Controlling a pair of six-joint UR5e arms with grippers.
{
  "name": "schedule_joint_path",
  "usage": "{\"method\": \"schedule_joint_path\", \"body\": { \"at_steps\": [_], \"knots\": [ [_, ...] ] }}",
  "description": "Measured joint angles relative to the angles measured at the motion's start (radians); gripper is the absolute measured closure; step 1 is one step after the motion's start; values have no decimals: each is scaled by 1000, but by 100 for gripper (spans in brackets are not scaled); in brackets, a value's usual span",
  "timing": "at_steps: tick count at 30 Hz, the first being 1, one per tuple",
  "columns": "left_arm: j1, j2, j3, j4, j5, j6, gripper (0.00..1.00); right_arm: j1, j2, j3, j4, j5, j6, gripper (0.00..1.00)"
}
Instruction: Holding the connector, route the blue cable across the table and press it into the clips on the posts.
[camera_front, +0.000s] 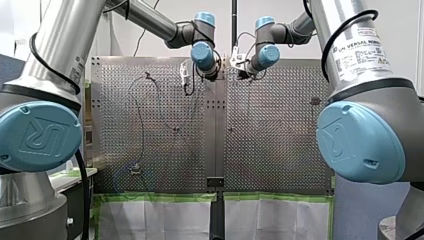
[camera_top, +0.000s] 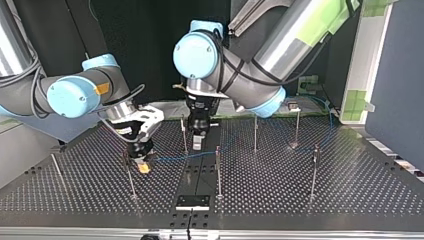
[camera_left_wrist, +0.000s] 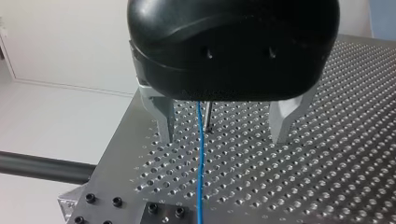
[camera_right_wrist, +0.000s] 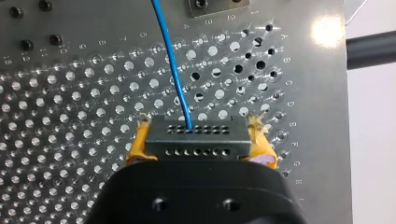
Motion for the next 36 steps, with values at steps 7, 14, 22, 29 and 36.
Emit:
{"method": "schedule_joint_path", "body": {
  "at_steps": [7,14,22,29,36],
  "knots": [
    [3,-13,57,18,-1,3,0,0,0,0,-1,0,1,100],
    [12,-60,119,4,14,4,0,0,0,0,-2,0,1,100],
    [19,-101,146,2,18,4,0,0,0,0,-1,0,2,100],
    [27,-142,189,-15,13,7,0,0,0,0,-1,-1,2,100],
    [39,-166,249,-3,3,11,0,0,0,0,-1,-1,2,100]
  ]
}}
